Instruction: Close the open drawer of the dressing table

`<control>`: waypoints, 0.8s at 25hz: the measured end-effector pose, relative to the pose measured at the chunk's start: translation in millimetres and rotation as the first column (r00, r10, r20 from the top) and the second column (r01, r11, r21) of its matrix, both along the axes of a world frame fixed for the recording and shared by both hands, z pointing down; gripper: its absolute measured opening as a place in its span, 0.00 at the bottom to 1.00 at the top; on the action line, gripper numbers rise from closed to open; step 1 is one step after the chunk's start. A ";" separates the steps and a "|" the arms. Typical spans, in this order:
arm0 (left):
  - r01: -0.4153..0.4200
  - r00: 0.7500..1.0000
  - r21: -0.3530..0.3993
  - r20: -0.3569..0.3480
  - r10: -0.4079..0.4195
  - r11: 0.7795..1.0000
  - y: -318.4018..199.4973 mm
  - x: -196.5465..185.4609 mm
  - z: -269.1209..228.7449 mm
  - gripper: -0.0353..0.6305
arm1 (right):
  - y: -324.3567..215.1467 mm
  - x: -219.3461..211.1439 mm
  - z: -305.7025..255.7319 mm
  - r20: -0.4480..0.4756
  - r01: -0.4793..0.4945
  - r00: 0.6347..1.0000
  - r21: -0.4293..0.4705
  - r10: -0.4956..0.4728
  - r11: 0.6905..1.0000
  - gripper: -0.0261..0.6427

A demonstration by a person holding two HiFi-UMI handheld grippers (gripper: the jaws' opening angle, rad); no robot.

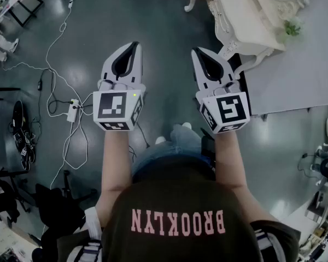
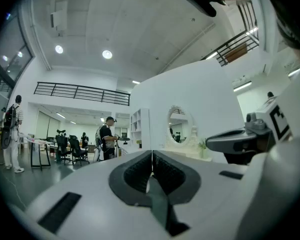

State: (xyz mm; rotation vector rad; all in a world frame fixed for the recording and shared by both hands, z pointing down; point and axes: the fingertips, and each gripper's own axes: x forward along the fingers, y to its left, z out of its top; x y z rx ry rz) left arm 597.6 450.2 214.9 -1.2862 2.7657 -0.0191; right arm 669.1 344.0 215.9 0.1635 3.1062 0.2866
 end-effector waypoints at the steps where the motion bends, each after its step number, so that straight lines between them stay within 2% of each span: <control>1: 0.001 1.000 -0.001 0.001 -0.001 1.000 0.8 -0.7 -0.1 0.06 | 0.1 0.0 -0.4 0.000 -0.001 1.000 0.001 0.001 1.000 0.03; 10: -0.004 1.000 -0.005 -0.006 0.004 1.000 -10.4 -16.9 4.3 0.06 | -15.0 -22.1 10.9 -0.028 0.003 1.000 0.001 -0.003 1.000 0.03; 12: 0.006 1.000 -0.014 -0.010 -0.006 1.000 -16.1 -27.9 7.6 0.06 | -20.2 -33.4 13.4 -0.021 0.013 1.000 -0.004 -0.013 1.000 0.03; 20: 0.025 1.000 -0.081 0.006 -0.025 0.996 -71.3 -91.6 12.8 0.06 | -83.4 -101.7 11.7 0.011 0.037 0.999 -0.113 -0.036 0.993 0.03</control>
